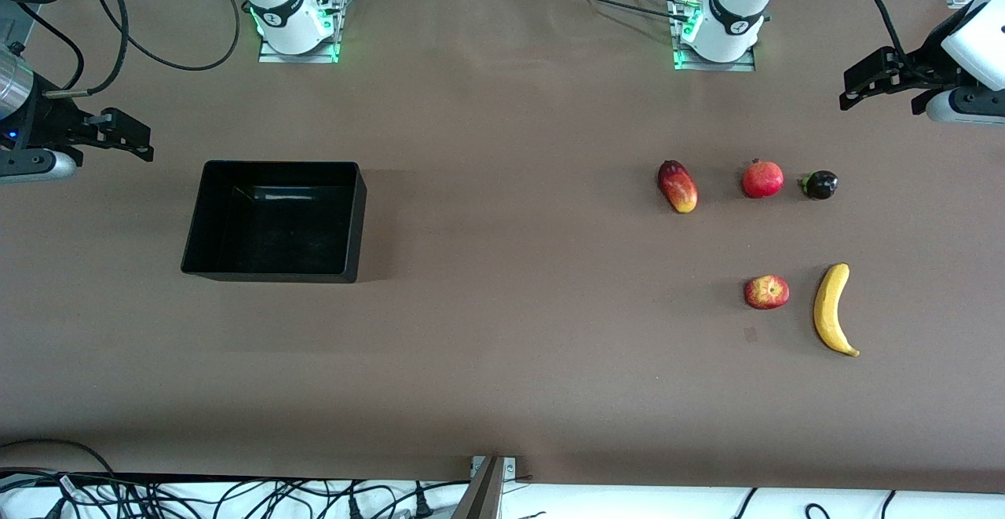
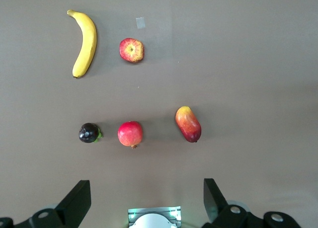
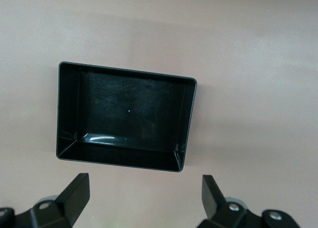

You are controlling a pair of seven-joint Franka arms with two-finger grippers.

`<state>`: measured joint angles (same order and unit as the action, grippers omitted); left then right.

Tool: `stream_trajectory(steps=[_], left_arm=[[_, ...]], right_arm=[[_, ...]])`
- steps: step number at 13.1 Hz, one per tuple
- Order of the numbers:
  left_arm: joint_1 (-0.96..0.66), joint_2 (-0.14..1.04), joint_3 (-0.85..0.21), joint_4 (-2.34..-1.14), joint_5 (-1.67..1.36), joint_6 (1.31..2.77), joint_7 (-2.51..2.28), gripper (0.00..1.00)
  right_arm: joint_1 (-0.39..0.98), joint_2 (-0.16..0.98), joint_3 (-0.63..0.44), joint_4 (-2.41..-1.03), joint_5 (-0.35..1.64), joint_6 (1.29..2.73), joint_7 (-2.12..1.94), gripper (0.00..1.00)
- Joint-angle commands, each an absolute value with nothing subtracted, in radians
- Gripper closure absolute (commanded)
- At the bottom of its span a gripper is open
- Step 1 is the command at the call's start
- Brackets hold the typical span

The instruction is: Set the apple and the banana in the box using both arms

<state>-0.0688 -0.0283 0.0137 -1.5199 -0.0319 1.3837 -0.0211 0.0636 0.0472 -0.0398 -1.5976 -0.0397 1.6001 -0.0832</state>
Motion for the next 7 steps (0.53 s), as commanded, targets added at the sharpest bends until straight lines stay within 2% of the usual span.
stream_trajectory(steps=[1, 7], left_arm=[[-0.074, -0.025, 0.015, -1.506, -0.026, 1.371, -0.031, 0.00], [-0.077, -0.025, 0.015, -1.506, -0.026, 1.371, -0.032, 0.00]], right_arm=[[0.066, 0.038, -0.026, -1.605, -0.026, 1.598, -0.071, 0.00], [0.064, 0.040, -0.026, -1.605, -0.037, 1.597, -0.071, 0.00]])
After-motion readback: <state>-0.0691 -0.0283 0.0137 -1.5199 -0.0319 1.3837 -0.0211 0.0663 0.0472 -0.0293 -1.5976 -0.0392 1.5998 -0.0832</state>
